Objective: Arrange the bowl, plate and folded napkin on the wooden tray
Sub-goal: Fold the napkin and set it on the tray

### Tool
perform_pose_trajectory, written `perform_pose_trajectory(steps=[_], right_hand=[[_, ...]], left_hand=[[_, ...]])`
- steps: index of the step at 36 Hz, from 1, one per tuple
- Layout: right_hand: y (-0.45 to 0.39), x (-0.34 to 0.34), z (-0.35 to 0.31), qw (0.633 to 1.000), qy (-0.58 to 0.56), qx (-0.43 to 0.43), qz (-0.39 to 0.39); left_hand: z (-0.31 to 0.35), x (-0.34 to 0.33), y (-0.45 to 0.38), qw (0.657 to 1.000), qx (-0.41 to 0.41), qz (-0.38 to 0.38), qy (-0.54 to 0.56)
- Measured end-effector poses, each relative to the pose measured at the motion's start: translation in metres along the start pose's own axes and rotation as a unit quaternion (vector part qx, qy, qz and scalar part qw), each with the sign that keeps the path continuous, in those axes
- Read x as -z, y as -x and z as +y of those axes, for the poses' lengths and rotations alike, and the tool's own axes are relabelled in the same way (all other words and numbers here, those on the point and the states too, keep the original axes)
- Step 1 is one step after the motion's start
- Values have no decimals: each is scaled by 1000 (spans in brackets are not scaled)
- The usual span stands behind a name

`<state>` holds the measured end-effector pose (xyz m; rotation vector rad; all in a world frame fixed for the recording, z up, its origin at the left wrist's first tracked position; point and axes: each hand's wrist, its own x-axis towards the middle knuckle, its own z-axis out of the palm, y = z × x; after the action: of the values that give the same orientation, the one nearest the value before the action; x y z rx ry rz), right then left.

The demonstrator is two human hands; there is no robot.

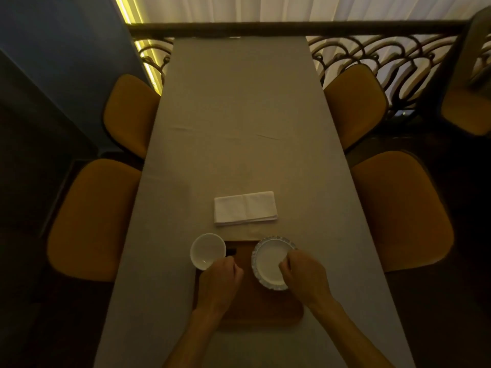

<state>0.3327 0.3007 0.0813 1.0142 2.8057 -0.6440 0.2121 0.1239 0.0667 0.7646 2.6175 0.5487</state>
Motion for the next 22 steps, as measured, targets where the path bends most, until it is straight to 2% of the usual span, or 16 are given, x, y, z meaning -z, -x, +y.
perform_pose_trajectory(steps=[9, 14, 22], right_hand=[[-11, -21, -23, 1000, 4, 23, 10], [-32, -34, -30, 1000, -10, 10, -1], [-72, -39, -41, 1000, -1, -10, -19]], left_hand=[[-29, 5, -24, 1000, 7, 10, -21], [-46, 12, -53, 999, -12, 20, -33], [-64, 15, -102, 999, 1, 8, -52]])
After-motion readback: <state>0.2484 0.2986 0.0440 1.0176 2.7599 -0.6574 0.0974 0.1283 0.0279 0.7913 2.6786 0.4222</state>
